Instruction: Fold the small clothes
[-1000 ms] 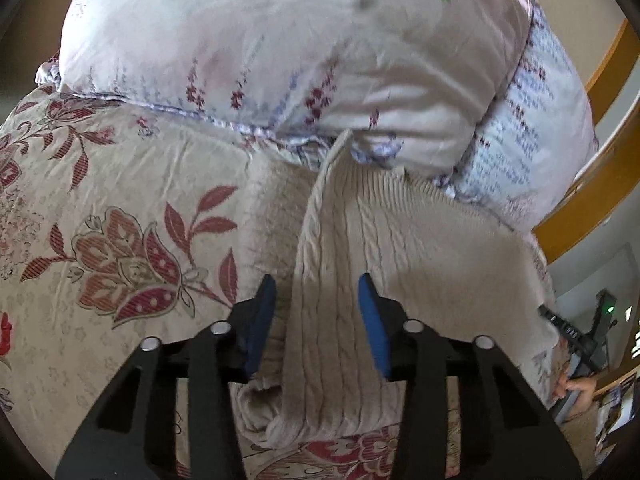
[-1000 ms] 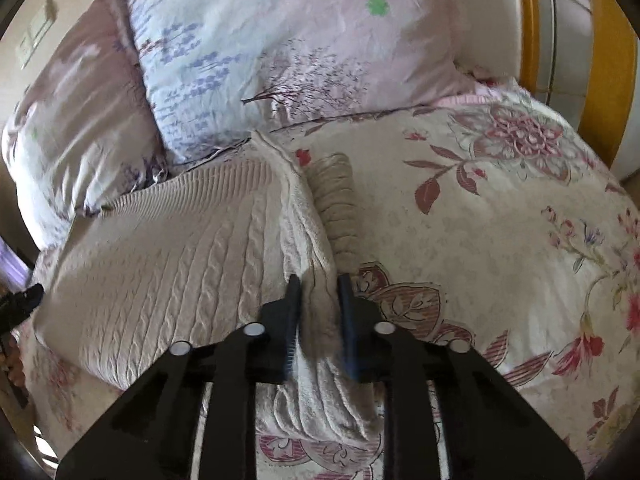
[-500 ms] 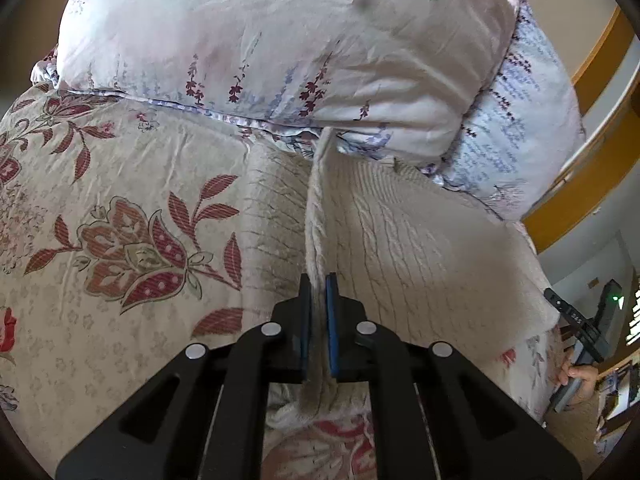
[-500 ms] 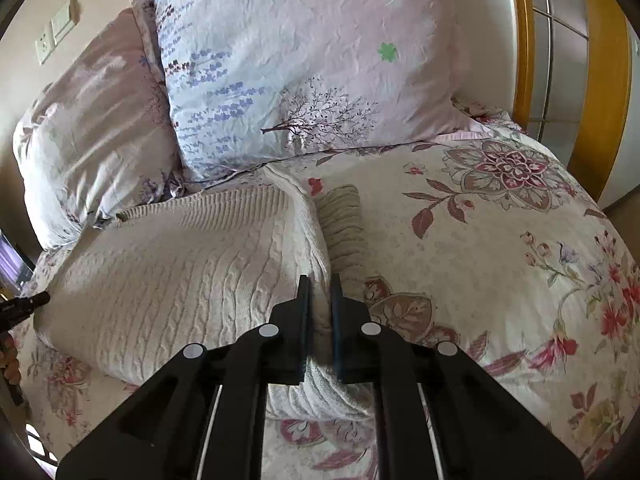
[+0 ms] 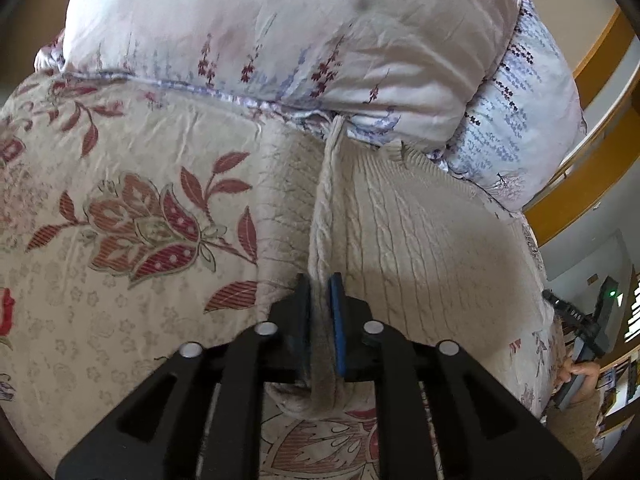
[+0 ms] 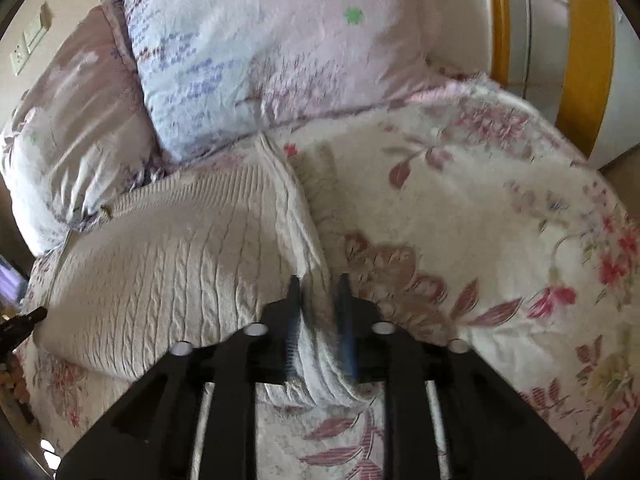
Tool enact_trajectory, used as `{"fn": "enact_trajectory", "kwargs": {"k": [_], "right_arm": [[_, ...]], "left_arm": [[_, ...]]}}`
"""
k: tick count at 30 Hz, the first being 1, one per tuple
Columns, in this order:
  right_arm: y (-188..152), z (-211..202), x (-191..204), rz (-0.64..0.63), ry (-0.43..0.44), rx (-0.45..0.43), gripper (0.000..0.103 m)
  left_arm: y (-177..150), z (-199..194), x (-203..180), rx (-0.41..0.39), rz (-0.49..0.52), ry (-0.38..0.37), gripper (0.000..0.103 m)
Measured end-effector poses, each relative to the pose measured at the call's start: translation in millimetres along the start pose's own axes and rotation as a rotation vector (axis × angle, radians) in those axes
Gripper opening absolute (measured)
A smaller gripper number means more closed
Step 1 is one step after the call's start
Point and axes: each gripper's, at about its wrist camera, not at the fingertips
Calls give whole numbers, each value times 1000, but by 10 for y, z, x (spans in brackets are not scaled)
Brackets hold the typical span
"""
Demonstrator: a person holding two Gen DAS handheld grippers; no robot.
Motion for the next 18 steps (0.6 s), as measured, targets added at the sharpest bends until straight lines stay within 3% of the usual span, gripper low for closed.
{"fn": "enact_trajectory", "kwargs": {"k": [4,6,9,12,14,15,18], "right_arm": [[140,-101,102,-25,40,-95,27],[194,-60,221,-66,69,-96,27],[244,74,388,-116,90,-70,27],[237,278,437,-122,71,-9,43],[176,470,398,-112,48,62,44],[165,456,390,-119,47,30,44],[216,415,460,-138,15,56,45]], "left_arm": [[8,-169,-111,-104,45,31,43],[-30,-216,-241,-137,96,24,53],[-89,-145,-413,-126,158,15,61],[-132,3,-478,-94,179,40,62],[-129,159,-432,-57,162,86,62],[-131,208,-411,-48,158,111,63],[-162,236,-392,-51,173,133,64]]}}
Point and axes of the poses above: each gripper's, at about its wrist camera, not at the fingertips, and z roughly the way its jaws point, x to its left, y to its top, and after that the axes turned 13 degrees about -z, right-handed
